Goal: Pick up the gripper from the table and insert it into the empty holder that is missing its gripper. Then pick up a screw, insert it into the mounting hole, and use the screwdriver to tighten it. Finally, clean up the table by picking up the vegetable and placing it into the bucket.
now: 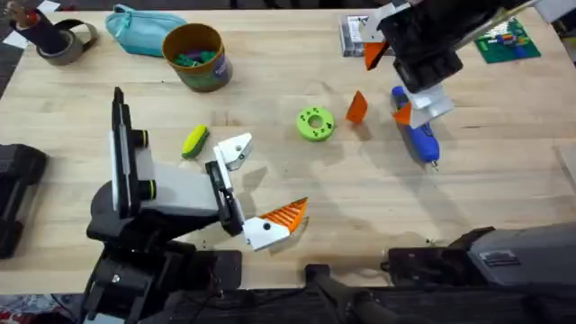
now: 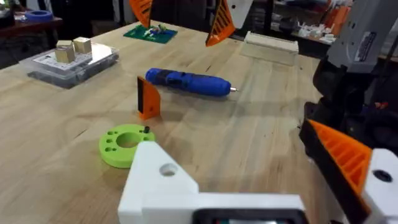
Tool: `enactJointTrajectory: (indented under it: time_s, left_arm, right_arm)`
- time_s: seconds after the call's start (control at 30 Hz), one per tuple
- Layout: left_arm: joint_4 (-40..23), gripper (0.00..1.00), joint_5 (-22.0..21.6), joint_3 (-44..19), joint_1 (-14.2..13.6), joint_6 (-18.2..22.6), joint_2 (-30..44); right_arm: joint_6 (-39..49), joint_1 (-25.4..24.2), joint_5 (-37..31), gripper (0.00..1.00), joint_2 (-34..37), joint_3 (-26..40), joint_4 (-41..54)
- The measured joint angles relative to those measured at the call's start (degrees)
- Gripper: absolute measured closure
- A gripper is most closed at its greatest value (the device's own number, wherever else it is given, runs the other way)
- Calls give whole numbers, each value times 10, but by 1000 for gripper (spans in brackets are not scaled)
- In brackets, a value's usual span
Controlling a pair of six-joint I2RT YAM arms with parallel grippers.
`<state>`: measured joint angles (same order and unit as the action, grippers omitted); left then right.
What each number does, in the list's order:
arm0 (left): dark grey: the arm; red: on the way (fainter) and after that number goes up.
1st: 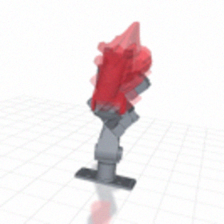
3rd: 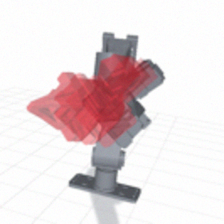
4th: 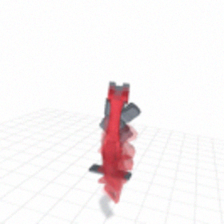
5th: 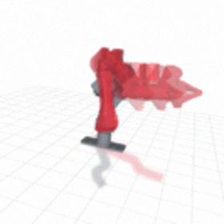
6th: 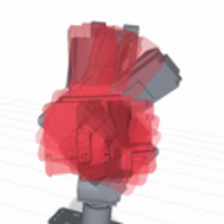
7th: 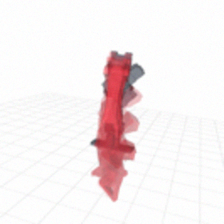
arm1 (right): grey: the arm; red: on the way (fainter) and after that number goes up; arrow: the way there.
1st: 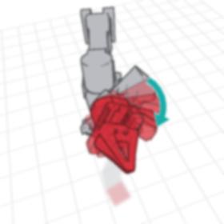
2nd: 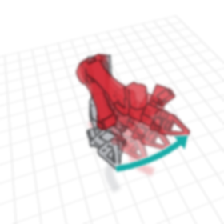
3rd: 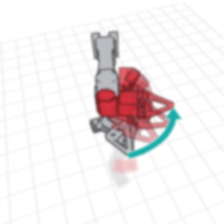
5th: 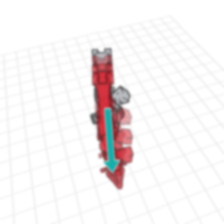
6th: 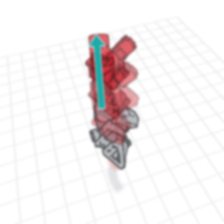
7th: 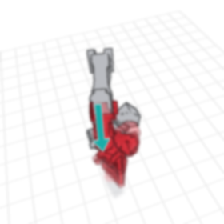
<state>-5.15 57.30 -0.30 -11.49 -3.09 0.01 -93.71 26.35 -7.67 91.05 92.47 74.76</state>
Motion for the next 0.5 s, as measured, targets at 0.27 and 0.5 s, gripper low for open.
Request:
enactJointTrajectory:
  time_s: [0.27,0.5]
  left_arm:
    - [0,14,0,0,0,0,0]
    - [0,14,0,0,0,0,0]
  right_arm:
    - [-115,0,-1,4,3,0,0]
    - [-174,0,-1,4,3,0,-4]
